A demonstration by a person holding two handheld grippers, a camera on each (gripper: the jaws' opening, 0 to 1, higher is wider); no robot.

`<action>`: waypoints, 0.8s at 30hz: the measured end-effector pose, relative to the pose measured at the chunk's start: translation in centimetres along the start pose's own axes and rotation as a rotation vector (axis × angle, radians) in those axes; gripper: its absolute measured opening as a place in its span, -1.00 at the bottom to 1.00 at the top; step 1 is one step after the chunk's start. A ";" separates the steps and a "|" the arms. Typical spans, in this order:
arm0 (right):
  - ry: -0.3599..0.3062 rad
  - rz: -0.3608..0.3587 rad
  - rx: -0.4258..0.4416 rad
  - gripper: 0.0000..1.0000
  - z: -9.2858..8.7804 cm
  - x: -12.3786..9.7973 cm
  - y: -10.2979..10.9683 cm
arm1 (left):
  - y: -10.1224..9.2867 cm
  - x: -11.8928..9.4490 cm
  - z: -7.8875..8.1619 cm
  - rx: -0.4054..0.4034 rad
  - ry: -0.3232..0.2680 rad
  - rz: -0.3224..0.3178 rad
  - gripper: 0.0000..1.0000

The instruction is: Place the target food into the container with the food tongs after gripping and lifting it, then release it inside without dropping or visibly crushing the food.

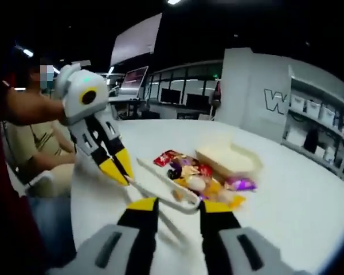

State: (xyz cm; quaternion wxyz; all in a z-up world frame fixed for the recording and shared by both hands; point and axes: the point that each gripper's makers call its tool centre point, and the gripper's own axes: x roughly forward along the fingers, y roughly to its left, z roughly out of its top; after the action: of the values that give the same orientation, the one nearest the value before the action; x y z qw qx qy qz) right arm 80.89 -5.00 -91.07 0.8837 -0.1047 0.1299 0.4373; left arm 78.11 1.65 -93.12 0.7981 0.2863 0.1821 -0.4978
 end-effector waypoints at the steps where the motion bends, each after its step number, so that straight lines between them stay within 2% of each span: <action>1: -0.008 0.002 0.004 -0.51 0.2 -0.1 0.0 | 0.0 -0.1 0.3 -0.012 -0.015 0.001 -1.00; 5: -0.064 0.039 0.045 -0.32 1.7 -0.8 0.7 | -0.5 -0.9 2.0 -0.041 -0.098 -0.027 -1.00; 7: -0.117 0.063 0.078 -0.21 2.9 -0.9 1.1 | -0.8 -1.1 2.6 -0.042 -0.124 -0.043 -1.00; 9: -0.154 0.099 0.090 -0.15 4.0 -1.0 1.8 | -1.2 -1.1 3.0 -0.050 -0.133 -0.057 -1.00; 10: -0.151 0.077 0.087 -0.12 4.2 -1.1 1.5 | -1.2 -1.1 3.0 -0.052 -0.131 -0.058 -1.00; 11: -0.160 0.090 0.093 -0.09 4.6 -1.1 1.6 | -1.6 -1.1 3.4 -0.051 -0.145 -0.075 -1.00; 13: -0.188 0.100 0.122 -0.12 5.2 -1.2 1.4 | -1.5 -1.3 3.7 -0.074 -0.165 -0.073 -1.00; 14: -0.203 0.118 0.141 -0.15 5.6 -1.3 1.7 | -2.0 -1.5 4.4 -0.087 -0.203 -0.104 -1.00; 15: -0.213 0.125 0.156 -0.15 5.8 -1.5 1.7 | -2.0 -1.8 4.8 -0.094 -0.226 -0.106 -1.00; 20: -0.242 0.167 0.143 -0.09 6.7 -1.9 2.6 | -2.0 -2.7 5.9 -0.132 -0.268 -0.127 -1.00; 24: -0.285 0.205 0.191 -0.07 7.7 -2.4 3.0 | -2.1 -3.1 6.3 -0.169 -0.307 -0.149 -1.00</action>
State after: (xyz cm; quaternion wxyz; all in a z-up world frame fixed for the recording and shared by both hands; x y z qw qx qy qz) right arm 78.13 -2.69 -83.19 0.8498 0.0560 0.0544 0.5212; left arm 74.92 -0.93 -87.01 0.7986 0.1247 0.1201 -0.5764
